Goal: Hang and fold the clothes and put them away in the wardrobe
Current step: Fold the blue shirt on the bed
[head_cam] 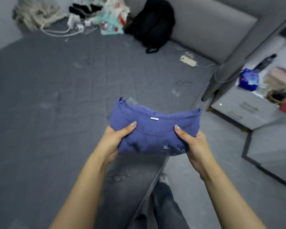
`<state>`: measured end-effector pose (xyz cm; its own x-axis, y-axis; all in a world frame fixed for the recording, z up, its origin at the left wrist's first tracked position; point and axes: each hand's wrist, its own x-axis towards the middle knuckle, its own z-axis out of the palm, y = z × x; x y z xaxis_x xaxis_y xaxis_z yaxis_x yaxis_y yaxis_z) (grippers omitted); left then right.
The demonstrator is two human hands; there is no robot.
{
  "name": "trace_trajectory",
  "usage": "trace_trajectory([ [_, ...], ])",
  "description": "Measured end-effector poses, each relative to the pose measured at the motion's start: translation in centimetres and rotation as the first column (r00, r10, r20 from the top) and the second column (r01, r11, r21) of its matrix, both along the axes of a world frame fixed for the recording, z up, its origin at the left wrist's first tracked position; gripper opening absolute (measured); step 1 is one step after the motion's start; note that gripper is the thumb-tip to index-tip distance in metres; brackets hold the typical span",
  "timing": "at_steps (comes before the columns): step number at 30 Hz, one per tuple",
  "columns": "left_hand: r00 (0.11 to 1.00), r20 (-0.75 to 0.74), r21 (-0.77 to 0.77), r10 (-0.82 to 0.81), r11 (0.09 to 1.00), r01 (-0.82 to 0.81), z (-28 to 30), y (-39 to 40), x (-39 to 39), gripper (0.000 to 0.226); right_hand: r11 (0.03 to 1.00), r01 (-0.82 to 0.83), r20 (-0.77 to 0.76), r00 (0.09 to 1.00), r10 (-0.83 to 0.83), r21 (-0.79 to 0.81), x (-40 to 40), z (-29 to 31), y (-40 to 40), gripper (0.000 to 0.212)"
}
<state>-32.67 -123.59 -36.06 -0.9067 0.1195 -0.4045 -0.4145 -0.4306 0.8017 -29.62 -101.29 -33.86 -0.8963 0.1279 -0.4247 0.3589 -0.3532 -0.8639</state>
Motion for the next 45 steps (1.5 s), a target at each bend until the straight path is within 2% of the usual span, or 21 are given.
trace_trajectory([
  [6,0.954,-0.125,0.035,-0.274,0.959,0.28,10.4,9.2,-0.4,0.027,0.94,0.335,-0.097,0.94,-0.328,0.069,6.9,10.5,6.8,0.023],
  [9,0.884,-0.201,-0.018,-0.421,0.904,0.427,14.6,15.3,0.4,0.028,0.876,0.473,-0.171,0.874,-0.454,0.091,10.9,14.7,11.2,0.018],
  [12,0.804,-0.258,-0.049,-0.535,0.839,0.543,18.1,21.6,1.7,0.038,0.781,0.615,-0.231,0.78,-0.581,0.109,14.5,18.0,15.8,0.026],
  [18,0.629,-0.375,-0.022,-0.681,0.685,0.729,24.6,35.1,6.1,0.038,0.605,0.787,-0.376,0.599,-0.707,0.117,22.1,24.7,25.5,0.018],
  [21,0.514,-0.442,-0.024,-0.735,0.582,0.813,28.0,42.6,9.0,0.037,0.522,0.845,-0.437,0.515,-0.737,0.116,26.3,28.0,31.1,0.02],
  [26,0.415,-0.51,-0.016,-0.754,0.491,0.871,33.5,54.9,15.0,0.023,0.359,0.923,-0.552,0.372,-0.746,0.137,33.7,33.6,40.9,0.029],
  [29,0.303,-0.559,-0.035,-0.772,0.386,0.922,36.3,61.6,18.4,0.03,0.266,0.955,-0.633,0.286,-0.72,0.129,37.4,36.6,46.4,0.036],
  [34,0.247,-0.6,-0.013,-0.761,0.318,0.948,39.9,71.5,22.6,0.042,0.212,0.97,-0.706,0.231,-0.67,0.117,42.3,40.3,54.3,0.017],
  [40,0.143,-0.641,-0.047,-0.754,0.225,0.973,42.9,83.3,24.2,0.035,0.094,0.993,-0.739,0.119,-0.663,0.075,44.3,42.9,63.9,0.031],
  [45,0.046,-0.695,-0.059,-0.718,0.121,0.991,45.2,94.2,23.2,0.031,-0.044,0.99,-0.767,0.076,-0.637,0.135,43.9,45.0,71.8,0.018],
])
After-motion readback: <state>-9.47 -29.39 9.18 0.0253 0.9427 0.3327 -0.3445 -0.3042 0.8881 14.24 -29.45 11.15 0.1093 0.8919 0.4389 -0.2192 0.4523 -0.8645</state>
